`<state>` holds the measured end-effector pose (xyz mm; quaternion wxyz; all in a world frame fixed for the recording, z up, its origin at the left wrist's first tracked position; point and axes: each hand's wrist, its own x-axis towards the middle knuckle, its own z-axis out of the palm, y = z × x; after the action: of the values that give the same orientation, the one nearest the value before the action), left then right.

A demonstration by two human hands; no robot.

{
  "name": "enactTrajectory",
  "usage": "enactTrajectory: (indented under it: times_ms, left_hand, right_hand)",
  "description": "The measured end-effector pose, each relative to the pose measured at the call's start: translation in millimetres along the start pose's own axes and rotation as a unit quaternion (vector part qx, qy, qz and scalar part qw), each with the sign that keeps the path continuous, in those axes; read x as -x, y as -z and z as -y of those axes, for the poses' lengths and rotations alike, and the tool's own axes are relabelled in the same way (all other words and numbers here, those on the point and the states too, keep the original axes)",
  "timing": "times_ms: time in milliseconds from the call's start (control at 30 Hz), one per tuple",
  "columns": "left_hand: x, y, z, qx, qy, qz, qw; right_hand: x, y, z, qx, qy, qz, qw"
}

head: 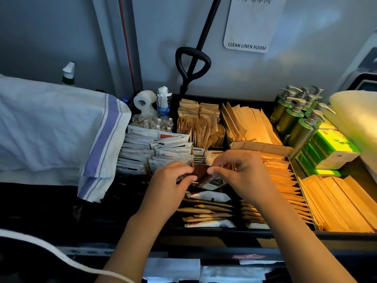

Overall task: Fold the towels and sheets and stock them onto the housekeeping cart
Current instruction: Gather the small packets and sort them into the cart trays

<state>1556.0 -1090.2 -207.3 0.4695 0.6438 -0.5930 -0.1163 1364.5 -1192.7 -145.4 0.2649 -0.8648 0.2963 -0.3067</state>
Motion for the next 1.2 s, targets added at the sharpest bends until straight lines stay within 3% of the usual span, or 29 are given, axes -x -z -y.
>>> enactTrajectory:
  times_ms: [267,467,667,767,967,1200]
  left_hand:
    - [13,18,13,-0.005,0.008,-0.087,0.996]
    - [18,35,11,0.008,0.012,-0.115,0.993]
    - [34,64,20,0.069,0.083,-0.154,0.982]
    - [45,76,25,0.042,0.089,-0.166,0.981]
    - [54,89,28,-0.026,0.027,-0.165,0.986]
    - [54,87,26,-0.133,-0.023,-0.096,0.986]
  right_hand:
    - [-4,-18,-3,0.095,-0.059,0.060,0.992]
    - [-13,-34,10,0.029,-0.014,0.074,0.997]
    - [-20,-63,29,-0.069,0.009,0.115,0.991]
    - [-21,-77,33,-0.069,0.023,0.125,0.989]
    - [-21,-99,43,0.010,0.043,0.154,0.987]
    - [-13,-105,45,0.052,0.082,0.126,0.987]
